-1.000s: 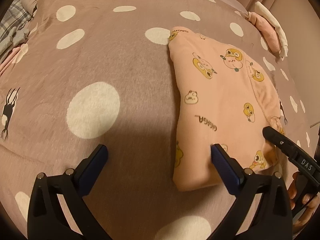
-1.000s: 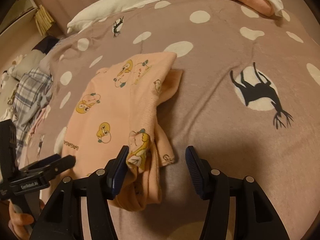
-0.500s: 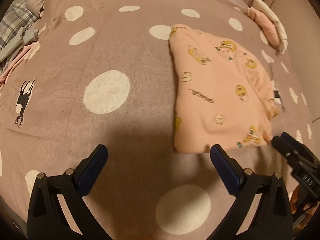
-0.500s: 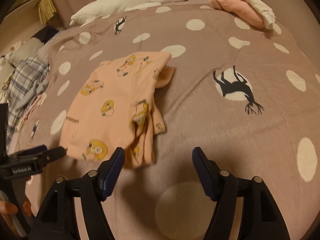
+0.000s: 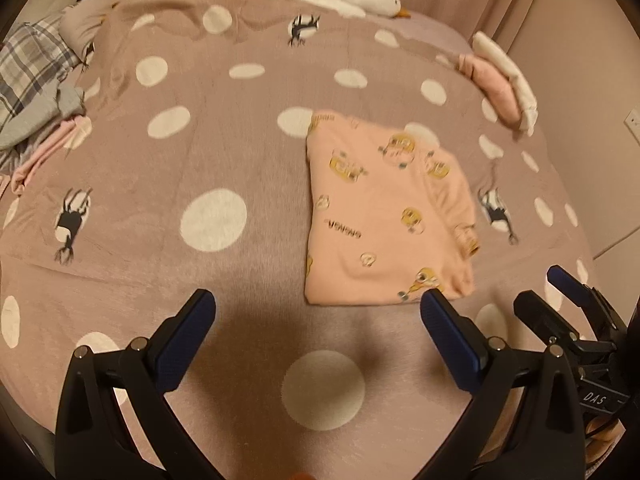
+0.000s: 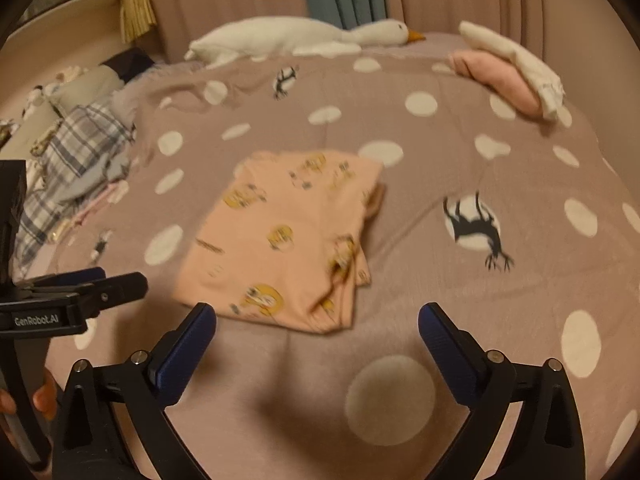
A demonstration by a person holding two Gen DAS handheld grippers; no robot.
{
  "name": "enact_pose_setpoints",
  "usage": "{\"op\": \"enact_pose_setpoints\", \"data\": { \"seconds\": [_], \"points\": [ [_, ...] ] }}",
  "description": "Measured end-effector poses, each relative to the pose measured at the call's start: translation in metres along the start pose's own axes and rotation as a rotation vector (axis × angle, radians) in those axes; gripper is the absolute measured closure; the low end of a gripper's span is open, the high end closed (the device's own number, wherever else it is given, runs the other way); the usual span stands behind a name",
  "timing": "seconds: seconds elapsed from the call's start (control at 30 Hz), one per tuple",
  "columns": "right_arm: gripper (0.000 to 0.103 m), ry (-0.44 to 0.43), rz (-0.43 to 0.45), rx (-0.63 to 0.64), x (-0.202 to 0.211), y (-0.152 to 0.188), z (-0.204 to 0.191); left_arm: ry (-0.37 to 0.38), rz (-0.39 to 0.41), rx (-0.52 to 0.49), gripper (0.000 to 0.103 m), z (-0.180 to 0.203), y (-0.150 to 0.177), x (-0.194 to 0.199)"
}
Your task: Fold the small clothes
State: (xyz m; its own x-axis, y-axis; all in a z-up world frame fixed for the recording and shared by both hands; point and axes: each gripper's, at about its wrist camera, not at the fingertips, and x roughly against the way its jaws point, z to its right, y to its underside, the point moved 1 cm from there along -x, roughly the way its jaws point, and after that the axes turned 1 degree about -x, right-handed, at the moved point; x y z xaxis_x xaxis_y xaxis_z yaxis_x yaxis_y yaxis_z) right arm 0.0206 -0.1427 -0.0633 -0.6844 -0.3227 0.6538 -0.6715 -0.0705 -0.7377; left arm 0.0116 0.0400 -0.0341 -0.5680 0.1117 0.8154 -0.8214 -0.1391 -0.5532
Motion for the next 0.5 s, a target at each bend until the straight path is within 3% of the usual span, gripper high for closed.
{"op": "enact_pose_setpoints", "data": {
  "seconds": [0.27, 0.5],
  "points": [
    [0.001, 0.017, 0.068, 0.051, 0.026, -0.011, -0.015, -0.053, 0.040, -0.015, 0.000, 0.001, -0.003, 0.023],
    [0.001, 0.016, 0.028, 0.034, 0.011, -0.006, -0.013, -0.177, 0.008, -0.066, 0.000, 0.002, 0.004, 0.012]
  ]
}}
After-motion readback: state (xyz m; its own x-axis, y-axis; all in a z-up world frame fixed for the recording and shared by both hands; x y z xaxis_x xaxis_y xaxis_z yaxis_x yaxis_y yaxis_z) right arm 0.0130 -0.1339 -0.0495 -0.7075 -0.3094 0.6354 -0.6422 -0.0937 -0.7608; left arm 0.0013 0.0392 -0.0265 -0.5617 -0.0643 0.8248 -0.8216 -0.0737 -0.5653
